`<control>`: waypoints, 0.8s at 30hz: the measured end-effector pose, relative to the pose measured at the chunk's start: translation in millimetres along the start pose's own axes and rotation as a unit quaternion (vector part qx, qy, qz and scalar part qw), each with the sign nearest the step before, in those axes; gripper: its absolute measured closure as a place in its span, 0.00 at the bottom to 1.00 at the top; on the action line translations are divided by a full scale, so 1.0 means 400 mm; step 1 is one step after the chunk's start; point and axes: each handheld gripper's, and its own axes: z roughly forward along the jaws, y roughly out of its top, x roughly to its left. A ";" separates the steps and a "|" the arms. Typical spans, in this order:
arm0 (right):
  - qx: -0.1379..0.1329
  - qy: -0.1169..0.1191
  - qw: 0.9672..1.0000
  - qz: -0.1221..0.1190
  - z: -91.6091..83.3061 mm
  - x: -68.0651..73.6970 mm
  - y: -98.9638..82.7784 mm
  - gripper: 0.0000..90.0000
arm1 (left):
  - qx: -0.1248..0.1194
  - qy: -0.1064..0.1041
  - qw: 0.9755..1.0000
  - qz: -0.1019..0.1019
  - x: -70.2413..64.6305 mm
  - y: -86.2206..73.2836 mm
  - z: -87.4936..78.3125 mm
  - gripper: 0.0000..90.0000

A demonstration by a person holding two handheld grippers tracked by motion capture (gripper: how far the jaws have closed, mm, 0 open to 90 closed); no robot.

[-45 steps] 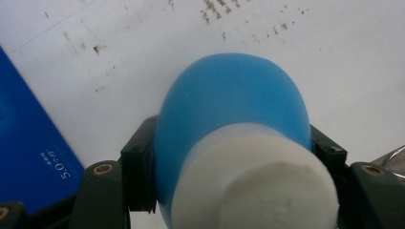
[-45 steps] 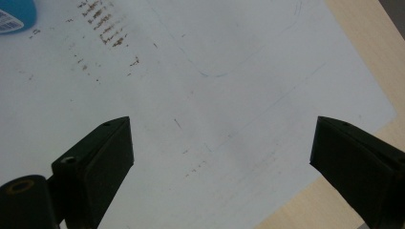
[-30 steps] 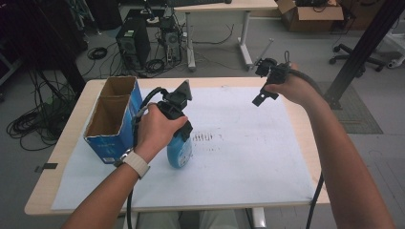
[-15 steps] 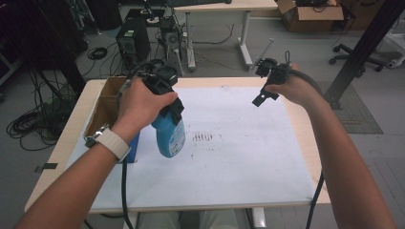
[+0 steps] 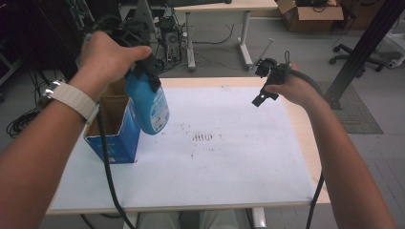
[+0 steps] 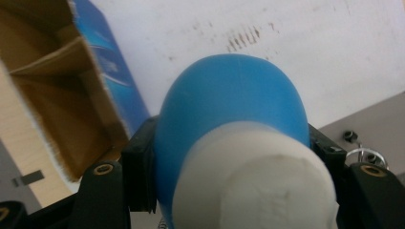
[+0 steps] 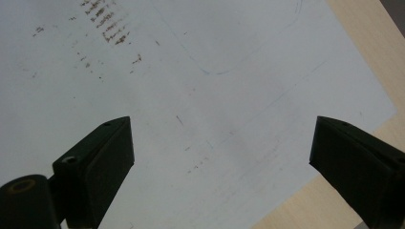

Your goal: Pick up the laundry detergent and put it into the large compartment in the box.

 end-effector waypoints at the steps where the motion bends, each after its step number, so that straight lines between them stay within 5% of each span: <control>1: 0.000 0.000 1.000 0.000 0.000 0.000 0.000 0.08 | 0.000 0.000 1.000 0.000 0.000 0.000 0.000 0.41; 10: 0.004 -0.001 1.000 0.007 0.001 -0.008 -0.007 0.08 | -0.020 0.041 0.997 -0.064 0.102 -0.016 -0.078 0.41; 19: 0.007 -0.001 1.000 0.006 0.005 -0.006 -0.007 0.08 | -0.022 0.059 0.993 -0.104 0.180 -0.029 -0.061 0.41; 24: 0.008 -0.002 1.000 0.009 0.004 -0.008 -0.010 0.08 | -0.031 0.082 0.988 -0.129 0.234 -0.037 -0.034 0.41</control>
